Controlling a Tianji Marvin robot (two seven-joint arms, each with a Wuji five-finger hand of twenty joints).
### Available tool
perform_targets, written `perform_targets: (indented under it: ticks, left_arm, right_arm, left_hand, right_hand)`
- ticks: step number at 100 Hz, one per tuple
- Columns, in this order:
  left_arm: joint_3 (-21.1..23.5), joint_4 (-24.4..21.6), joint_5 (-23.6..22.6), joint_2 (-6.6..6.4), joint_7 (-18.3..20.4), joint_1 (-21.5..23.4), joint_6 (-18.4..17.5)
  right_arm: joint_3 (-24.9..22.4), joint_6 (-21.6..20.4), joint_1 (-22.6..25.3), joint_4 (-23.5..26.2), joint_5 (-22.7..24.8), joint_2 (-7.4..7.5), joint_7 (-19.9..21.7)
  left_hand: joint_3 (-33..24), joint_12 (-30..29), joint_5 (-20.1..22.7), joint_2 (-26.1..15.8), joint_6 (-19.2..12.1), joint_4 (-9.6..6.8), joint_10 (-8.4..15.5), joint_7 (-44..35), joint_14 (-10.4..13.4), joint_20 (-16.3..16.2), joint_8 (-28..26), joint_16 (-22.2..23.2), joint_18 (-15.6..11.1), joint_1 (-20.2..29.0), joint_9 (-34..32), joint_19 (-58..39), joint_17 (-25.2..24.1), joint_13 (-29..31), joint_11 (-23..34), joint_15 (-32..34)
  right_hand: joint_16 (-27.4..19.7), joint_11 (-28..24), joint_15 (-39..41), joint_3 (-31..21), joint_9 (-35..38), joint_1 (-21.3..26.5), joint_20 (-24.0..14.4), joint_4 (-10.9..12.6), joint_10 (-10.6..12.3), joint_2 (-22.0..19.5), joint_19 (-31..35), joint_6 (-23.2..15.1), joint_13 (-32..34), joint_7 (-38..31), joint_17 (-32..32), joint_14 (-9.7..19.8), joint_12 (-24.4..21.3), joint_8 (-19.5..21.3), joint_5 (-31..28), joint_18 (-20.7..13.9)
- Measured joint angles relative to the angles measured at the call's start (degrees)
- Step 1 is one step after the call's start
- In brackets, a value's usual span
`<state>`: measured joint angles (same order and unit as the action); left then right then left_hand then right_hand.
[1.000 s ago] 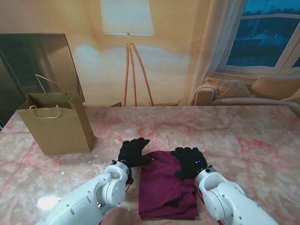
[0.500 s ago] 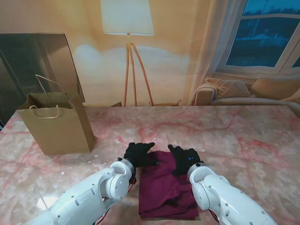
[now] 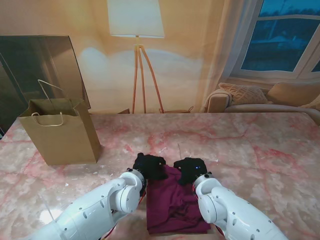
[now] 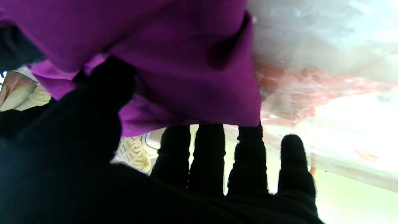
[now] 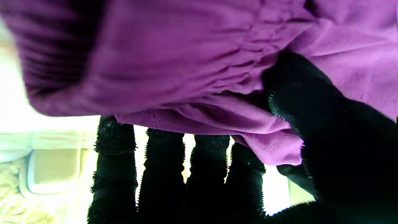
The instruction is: Fold the socks and the shorts into the kraft paper bag
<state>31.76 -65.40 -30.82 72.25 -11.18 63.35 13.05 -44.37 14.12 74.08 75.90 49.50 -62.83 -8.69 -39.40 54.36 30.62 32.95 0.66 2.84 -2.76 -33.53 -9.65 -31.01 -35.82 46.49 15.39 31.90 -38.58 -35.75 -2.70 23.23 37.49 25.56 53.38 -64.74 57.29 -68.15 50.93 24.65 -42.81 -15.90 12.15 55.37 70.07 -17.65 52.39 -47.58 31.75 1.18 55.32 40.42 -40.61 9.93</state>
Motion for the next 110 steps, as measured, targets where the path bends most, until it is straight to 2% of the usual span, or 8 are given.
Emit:
perform_targets:
  ticks: [18, 30, 39, 49, 59, 77, 99, 110]
  left_arm:
    - [2.3, 0.0, -0.4, 0.16, -3.1, 1.7, -0.5]
    - [5.0, -0.5, -1.8, 0.02, -4.5, 3.5, -2.4]
    - [7.3, -2.7, -2.2, -0.75, -4.1, 5.4, -2.6]
    - [10.5, -5.4, -2.3, -1.61, -3.6, 7.7, -3.1]
    - [13.2, -6.9, -2.8, -2.21, -3.8, 9.6, -3.6]
    - [16.5, -8.8, -5.9, -3.29, -5.4, 12.0, -3.7]
    - [18.9, -9.5, -7.8, -3.63, -8.7, 13.4, -5.7]
    - [19.7, -10.2, -8.1, -3.94, -8.6, 13.8, -6.0]
  right_arm:
    - [0.3, -0.3, 0.1, -0.1, 0.1, -0.95, -1.4]
    - [-0.4, -0.8, 1.0, 1.1, 0.1, -1.22, -1.9]
    - [-0.7, -1.3, 1.5, 2.4, 0.2, -1.21, -1.7]
    - [-1.0, -1.6, 1.9, 3.8, 0.3, -1.20, -1.3]
    - [-1.3, -2.2, 2.1, 5.1, 0.0, -1.19, -0.5]
    - [0.6, -2.4, 0.7, 4.5, -1.4, -1.60, -3.7]
    - [1.3, -3.9, -0.9, 2.3, -3.2, -3.29, -6.7]
    - [1.1, -4.6, -0.9, 2.3, -3.1, -3.42, -7.4]
  left_hand:
    - [0.5, -18.6, 5.4, 4.0, -13.4, 3.86, 0.0, -25.8, 0.0, -0.2, -19.3, -4.9, -0.6, 7.0, -1.6, -3.4, 0.9, 3.3, -16.5, -0.1]
    - [-2.5, -29.6, 6.7, 4.5, -15.4, 3.87, 0.0, -31.4, 2.0, -1.3, -26.5, -9.2, -2.4, 8.3, -10.1, -7.4, 3.1, 10.2, -21.1, -0.9]
    - [-6.0, -29.2, 7.2, 4.6, -15.4, 3.89, 0.0, -33.1, 2.6, -1.4, -32.9, -10.8, -2.9, 8.3, -19.4, -10.9, 5.5, 18.7, -21.2, 0.3]
    - [-6.7, -20.7, 8.0, 5.9, -15.4, 3.89, 1.6, -35.3, 3.7, -1.4, -37.1, -10.3, -3.6, 11.2, -32.1, -15.4, 8.8, 27.4, -25.4, 6.1]
    - [-7.2, -17.0, 9.4, 6.4, -15.6, 3.89, 2.8, -37.1, 3.8, -1.5, -38.5, -8.0, -3.7, 12.5, -34.5, -17.3, 10.6, 30.2, -25.9, 8.3]
    - [-7.7, -16.2, 9.5, 6.7, -16.0, 3.89, 3.0, -37.4, 3.8, -2.8, -38.5, -7.1, -3.7, 12.5, -35.1, -20.8, 12.7, 31.1, -25.9, 8.4]
    - [-7.7, -16.2, 8.6, 6.7, -16.0, 3.90, 3.0, -36.4, 3.8, -3.5, -37.5, -7.1, -2.3, 12.6, -35.1, -22.4, 14.7, 31.1, -25.9, 8.4]
    - [-7.7, -16.2, 1.6, 6.3, -14.7, 4.82, 3.0, -28.2, 3.8, -4.1, -28.5, -7.1, -2.1, 13.7, -35.1, -23.3, 16.0, 31.5, -26.2, 8.4]
  right_hand:
    - [0.0, 6.7, -5.1, 1.6, -5.6, 1.7, 0.0, -3.6, -0.2, -0.1, 0.0, -6.5, -7.3, -5.2, -4.4, 0.0, -1.3, 7.0, -4.2, -0.1]
    - [-13.2, 22.5, -25.1, 2.3, -16.7, 1.7, 0.0, -3.6, -5.1, -0.2, -3.8, -6.7, -18.9, -5.2, -8.1, 0.0, -18.9, 8.3, -4.9, -1.0]
    - [-24.6, 30.9, -36.5, 2.3, -18.1, 1.6, 1.6, -3.6, -6.9, -0.8, -10.1, -7.3, -21.1, -5.2, -10.0, 0.0, -32.4, 9.2, -5.8, -1.3]
    - [-29.1, 35.1, -39.7, 2.4, -15.1, 1.6, 3.7, -3.6, -8.7, -1.0, -12.5, -7.7, -15.5, -5.2, -8.6, -2.2, -37.8, 9.3, -6.5, -0.8]
    - [-29.1, 35.6, -39.3, 2.4, -4.0, 2.3, 3.8, -3.6, -9.5, -2.4, -10.1, -7.2, -4.4, -5.2, -3.0, -5.5, -38.7, 7.8, -6.2, 0.0]
    - [-19.9, 25.1, -24.9, 2.1, 11.6, 4.8, 3.8, -3.6, -7.2, -1.7, 1.6, -5.9, 13.2, -8.2, 9.9, -3.4, -35.1, 4.2, -7.0, 0.7]
    - [-11.7, 18.9, -16.0, 1.4, 12.8, 6.9, 5.9, -4.0, -6.9, 0.0, 2.4, -5.9, 14.2, -9.1, 10.6, -2.7, -27.1, 3.5, -7.2, 0.5]
    - [-9.7, 18.8, -15.2, 1.4, 12.8, 7.5, 6.4, -4.0, -6.9, 0.0, 2.2, -5.9, 14.2, -9.1, 10.6, -2.6, -26.5, 3.3, -7.2, 0.0]
